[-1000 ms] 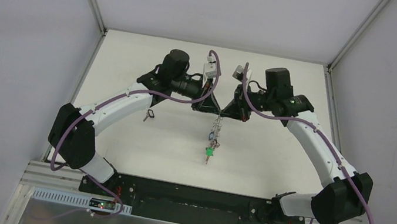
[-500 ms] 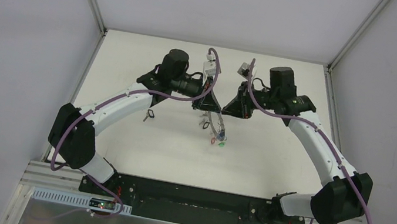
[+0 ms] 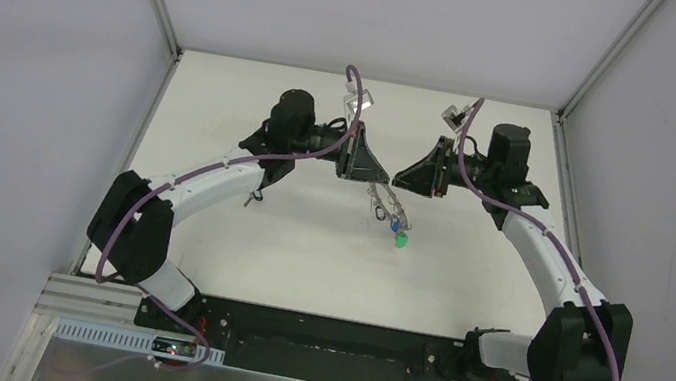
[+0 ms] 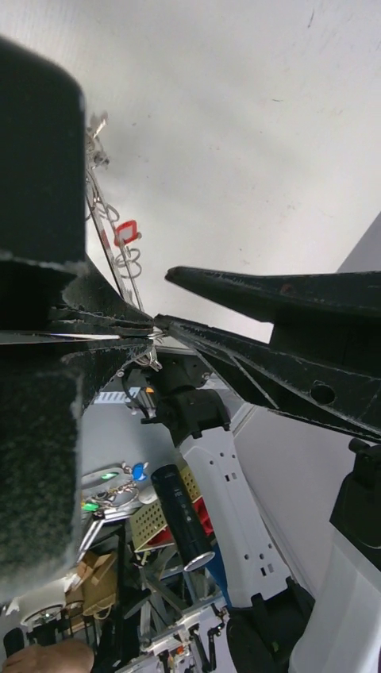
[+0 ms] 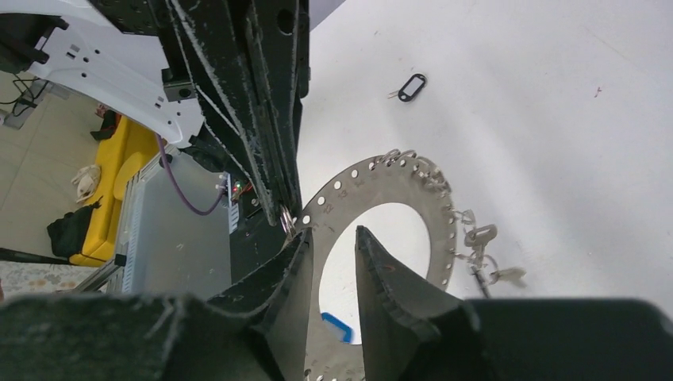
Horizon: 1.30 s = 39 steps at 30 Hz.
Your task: Put the keys on the keyring
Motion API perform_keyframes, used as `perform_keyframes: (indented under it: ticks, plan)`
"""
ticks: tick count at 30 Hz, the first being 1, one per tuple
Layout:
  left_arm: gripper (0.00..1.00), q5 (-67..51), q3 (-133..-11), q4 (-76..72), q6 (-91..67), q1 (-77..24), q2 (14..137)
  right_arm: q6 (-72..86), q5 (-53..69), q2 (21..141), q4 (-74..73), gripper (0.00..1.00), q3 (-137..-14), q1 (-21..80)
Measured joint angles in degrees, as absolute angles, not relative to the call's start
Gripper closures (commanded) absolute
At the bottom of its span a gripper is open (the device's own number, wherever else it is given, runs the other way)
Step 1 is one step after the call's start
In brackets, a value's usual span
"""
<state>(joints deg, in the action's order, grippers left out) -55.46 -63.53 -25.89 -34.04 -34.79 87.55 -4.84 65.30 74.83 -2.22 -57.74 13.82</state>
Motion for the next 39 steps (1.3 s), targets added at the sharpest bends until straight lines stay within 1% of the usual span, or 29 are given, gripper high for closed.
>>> perform_keyframes:
  ticks: [3, 8, 19, 26, 39]
  plan:
    - [1.00, -55.5, -62.8, -29.5, -37.3, -34.8, 88.1, -3.0, 66.8, 74.8, 0.9, 0.76, -57.2, 13.8]
    - [1.00, -55.5, -62.5, -32.0, -40.0, -34.8, 88.2, -0.6, 68.7, 74.8, 4.3, 0.76, -56.1, 13.7]
    - [1.00, -55.4, -61.9, -37.6, -44.9, -33.4, 88.4, 0.6, 71.0, 73.2, 5.5, 0.76, -54.6, 11.7]
    - [1.00, -55.0, -61.9, -38.3, -45.9, -33.3, 88.9, 1.5, 72.3, 72.9, 6.0, 0.75, -54.6, 11.8]
    - [1.00, -55.0, -61.8, -38.3, -45.9, -33.3, 88.9, 4.3, 71.0, 73.6, 9.6, 0.80, -54.6, 13.6]
